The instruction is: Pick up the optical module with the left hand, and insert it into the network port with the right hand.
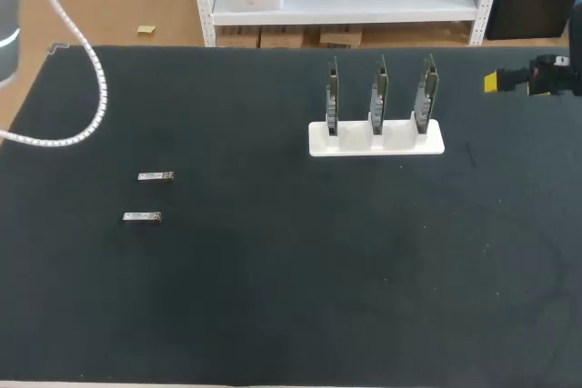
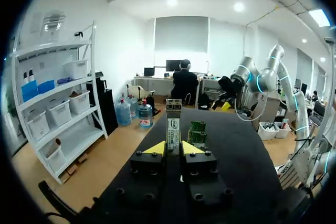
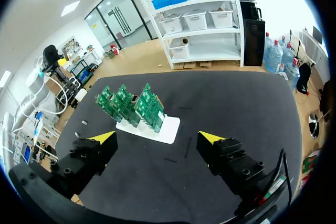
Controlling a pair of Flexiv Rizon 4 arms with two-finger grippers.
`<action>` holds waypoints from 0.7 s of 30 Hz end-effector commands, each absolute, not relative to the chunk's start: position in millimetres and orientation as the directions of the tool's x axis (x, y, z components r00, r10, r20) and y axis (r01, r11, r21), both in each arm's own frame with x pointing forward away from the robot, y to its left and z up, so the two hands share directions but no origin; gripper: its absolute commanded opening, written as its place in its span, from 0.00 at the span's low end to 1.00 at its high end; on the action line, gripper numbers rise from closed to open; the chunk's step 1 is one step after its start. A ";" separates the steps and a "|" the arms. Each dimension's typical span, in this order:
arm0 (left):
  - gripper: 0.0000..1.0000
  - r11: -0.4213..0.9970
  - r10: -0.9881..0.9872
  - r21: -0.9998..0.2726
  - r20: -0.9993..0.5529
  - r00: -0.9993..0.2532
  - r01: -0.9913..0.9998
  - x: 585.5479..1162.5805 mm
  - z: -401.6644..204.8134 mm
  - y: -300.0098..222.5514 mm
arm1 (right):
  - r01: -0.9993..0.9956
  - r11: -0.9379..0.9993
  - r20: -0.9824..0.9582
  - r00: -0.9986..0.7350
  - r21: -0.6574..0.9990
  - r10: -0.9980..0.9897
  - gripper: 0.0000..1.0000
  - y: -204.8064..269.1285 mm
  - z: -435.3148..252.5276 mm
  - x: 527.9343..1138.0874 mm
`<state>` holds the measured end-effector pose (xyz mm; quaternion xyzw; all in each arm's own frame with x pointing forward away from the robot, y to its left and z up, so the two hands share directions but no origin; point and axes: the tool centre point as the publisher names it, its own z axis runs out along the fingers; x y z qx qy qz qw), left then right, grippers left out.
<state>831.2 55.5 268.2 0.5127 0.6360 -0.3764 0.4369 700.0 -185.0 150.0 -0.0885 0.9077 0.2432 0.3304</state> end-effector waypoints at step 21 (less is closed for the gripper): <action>0.00 -0.026 0.153 -0.042 -0.988 -0.038 0.999 797.6 260.3 -36.6 | -0.321 0.866 -0.643 -0.766 0.383 0.000 1.00 -185.0 150.0 700.0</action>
